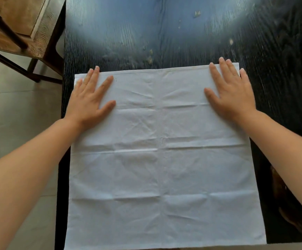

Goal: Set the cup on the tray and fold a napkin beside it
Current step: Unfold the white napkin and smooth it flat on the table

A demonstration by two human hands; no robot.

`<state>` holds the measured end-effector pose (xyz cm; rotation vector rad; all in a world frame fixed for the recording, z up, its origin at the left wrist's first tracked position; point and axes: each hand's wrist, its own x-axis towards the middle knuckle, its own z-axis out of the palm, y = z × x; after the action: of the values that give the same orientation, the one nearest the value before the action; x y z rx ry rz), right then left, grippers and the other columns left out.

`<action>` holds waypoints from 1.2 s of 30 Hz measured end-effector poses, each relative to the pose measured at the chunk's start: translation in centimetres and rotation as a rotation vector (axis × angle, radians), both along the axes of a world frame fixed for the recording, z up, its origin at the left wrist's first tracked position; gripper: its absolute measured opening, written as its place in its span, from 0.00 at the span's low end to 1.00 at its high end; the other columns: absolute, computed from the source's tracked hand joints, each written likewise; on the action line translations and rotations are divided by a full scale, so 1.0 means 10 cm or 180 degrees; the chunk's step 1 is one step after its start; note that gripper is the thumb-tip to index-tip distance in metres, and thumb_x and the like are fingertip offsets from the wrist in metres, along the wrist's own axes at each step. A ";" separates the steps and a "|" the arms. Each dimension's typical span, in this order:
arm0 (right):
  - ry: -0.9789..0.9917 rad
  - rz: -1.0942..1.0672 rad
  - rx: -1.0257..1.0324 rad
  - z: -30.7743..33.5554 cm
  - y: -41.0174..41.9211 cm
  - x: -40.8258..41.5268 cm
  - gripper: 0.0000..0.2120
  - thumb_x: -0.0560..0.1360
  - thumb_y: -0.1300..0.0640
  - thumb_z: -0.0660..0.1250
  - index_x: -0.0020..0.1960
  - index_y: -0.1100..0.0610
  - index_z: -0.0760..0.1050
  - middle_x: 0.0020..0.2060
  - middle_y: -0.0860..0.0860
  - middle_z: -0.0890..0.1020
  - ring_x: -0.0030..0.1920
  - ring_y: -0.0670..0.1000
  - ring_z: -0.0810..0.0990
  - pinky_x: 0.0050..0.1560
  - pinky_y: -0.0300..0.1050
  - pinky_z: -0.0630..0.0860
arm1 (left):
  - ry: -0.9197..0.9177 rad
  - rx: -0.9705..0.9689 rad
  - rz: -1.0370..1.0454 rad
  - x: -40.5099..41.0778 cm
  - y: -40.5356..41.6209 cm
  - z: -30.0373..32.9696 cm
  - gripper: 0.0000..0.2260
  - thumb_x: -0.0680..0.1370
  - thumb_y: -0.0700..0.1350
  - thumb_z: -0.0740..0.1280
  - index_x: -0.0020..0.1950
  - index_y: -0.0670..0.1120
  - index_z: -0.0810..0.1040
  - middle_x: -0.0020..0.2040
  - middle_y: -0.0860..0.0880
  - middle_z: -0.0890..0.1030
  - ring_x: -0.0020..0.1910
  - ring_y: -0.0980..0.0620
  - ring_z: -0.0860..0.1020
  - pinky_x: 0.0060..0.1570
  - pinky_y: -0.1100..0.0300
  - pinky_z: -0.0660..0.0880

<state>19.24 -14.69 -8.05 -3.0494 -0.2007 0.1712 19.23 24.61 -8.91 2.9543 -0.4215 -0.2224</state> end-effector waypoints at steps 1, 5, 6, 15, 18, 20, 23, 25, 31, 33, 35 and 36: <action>0.0006 0.0006 -0.0019 0.00 0.01 0.00 0.33 0.74 0.39 0.44 0.76 0.50 0.46 0.76 0.54 0.50 0.76 0.52 0.47 0.74 0.56 0.45 | 0.0000 -0.0012 -0.0005 0.00 -0.01 0.00 0.33 0.73 0.65 0.47 0.76 0.54 0.52 0.78 0.43 0.48 0.77 0.46 0.46 0.73 0.47 0.46; 0.0108 -0.0031 -0.0197 0.04 0.02 0.00 0.32 0.76 0.40 0.44 0.76 0.52 0.43 0.77 0.54 0.47 0.76 0.51 0.45 0.74 0.56 0.43 | 0.0097 0.0017 0.0099 -0.02 -0.05 0.05 0.34 0.72 0.65 0.46 0.76 0.53 0.51 0.78 0.44 0.47 0.76 0.47 0.45 0.73 0.46 0.44; 0.0120 -0.0100 -0.0261 0.06 0.05 -0.02 0.31 0.77 0.40 0.45 0.76 0.52 0.43 0.77 0.53 0.47 0.76 0.51 0.44 0.74 0.56 0.42 | 0.0073 0.0043 0.0166 -0.05 -0.07 0.07 0.34 0.73 0.65 0.46 0.76 0.52 0.50 0.78 0.44 0.46 0.76 0.47 0.45 0.73 0.45 0.43; -0.0123 0.0450 0.0558 0.35 0.34 -1.67 0.27 0.78 0.48 0.53 0.74 0.57 0.55 0.75 0.56 0.55 0.75 0.55 0.50 0.73 0.57 0.45 | -0.0139 -0.0926 -0.0100 -1.68 -0.51 0.33 0.28 0.78 0.56 0.53 0.76 0.48 0.51 0.77 0.45 0.53 0.76 0.50 0.49 0.73 0.43 0.47; 0.0081 0.0741 0.0459 0.37 0.27 -2.36 0.27 0.77 0.46 0.53 0.73 0.57 0.58 0.74 0.57 0.59 0.74 0.54 0.54 0.73 0.58 0.49 | 0.0049 -0.0889 -0.0323 -2.39 -0.49 0.36 0.28 0.78 0.57 0.55 0.75 0.45 0.57 0.76 0.44 0.58 0.75 0.49 0.54 0.72 0.46 0.51; 0.0238 0.0870 0.0416 0.38 0.20 -2.69 0.28 0.77 0.45 0.52 0.73 0.56 0.57 0.73 0.56 0.60 0.74 0.54 0.54 0.71 0.60 0.52 | 0.0176 -0.0883 -0.0403 -2.77 -0.45 0.37 0.29 0.77 0.60 0.55 0.73 0.45 0.61 0.74 0.44 0.62 0.74 0.49 0.58 0.71 0.48 0.55; 0.0450 0.1139 0.0237 0.37 0.07 -3.01 0.29 0.77 0.41 0.49 0.74 0.55 0.54 0.73 0.56 0.59 0.75 0.54 0.52 0.70 0.60 0.52 | 0.0238 -0.0750 -0.0625 -3.16 -0.36 0.35 0.29 0.74 0.62 0.62 0.69 0.45 0.69 0.70 0.44 0.70 0.70 0.47 0.66 0.65 0.48 0.65; 0.0490 0.1286 0.0090 0.36 -0.01 -3.13 0.30 0.76 0.41 0.52 0.74 0.54 0.55 0.73 0.57 0.60 0.75 0.55 0.52 0.70 0.61 0.54 | 0.0130 -0.0615 -0.0713 -3.28 -0.30 0.32 0.26 0.73 0.58 0.66 0.65 0.45 0.75 0.66 0.44 0.74 0.66 0.45 0.71 0.61 0.48 0.70; 0.0104 0.1368 0.0160 0.32 -0.11 -3.22 0.25 0.65 0.57 0.76 0.61 0.58 0.76 0.63 0.60 0.76 0.65 0.61 0.73 0.62 0.63 0.70 | -0.0543 -0.0603 -0.0789 -3.27 -0.23 0.30 0.11 0.74 0.43 0.68 0.54 0.41 0.82 0.55 0.44 0.82 0.57 0.45 0.80 0.55 0.54 0.74; -0.0115 0.1389 0.0268 0.30 -0.12 -3.21 0.19 0.67 0.58 0.75 0.57 0.59 0.79 0.60 0.59 0.79 0.63 0.60 0.75 0.59 0.61 0.73 | -0.0650 -0.0626 -0.0787 -3.25 -0.24 0.33 0.09 0.74 0.42 0.68 0.51 0.41 0.83 0.54 0.46 0.83 0.55 0.46 0.81 0.54 0.56 0.75; -0.0257 0.1464 0.0342 0.29 -0.14 -3.21 0.15 0.68 0.58 0.74 0.55 0.59 0.79 0.58 0.59 0.80 0.61 0.60 0.76 0.57 0.60 0.74 | -0.0631 -0.0654 -0.0775 -3.27 -0.25 0.37 0.09 0.74 0.41 0.68 0.51 0.41 0.83 0.53 0.46 0.83 0.55 0.46 0.81 0.51 0.56 0.78; -0.0320 0.1520 0.0372 0.28 -0.15 -3.21 0.14 0.69 0.58 0.73 0.54 0.59 0.80 0.57 0.59 0.80 0.61 0.60 0.77 0.57 0.60 0.75 | -0.0597 -0.0681 -0.0765 -3.29 -0.25 0.38 0.09 0.74 0.40 0.68 0.51 0.41 0.83 0.53 0.46 0.83 0.55 0.46 0.81 0.49 0.55 0.80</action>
<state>-12.88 -16.18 -5.29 -2.8390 -0.9089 0.0309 -13.63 22.10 -5.09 2.7195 -0.7743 0.0717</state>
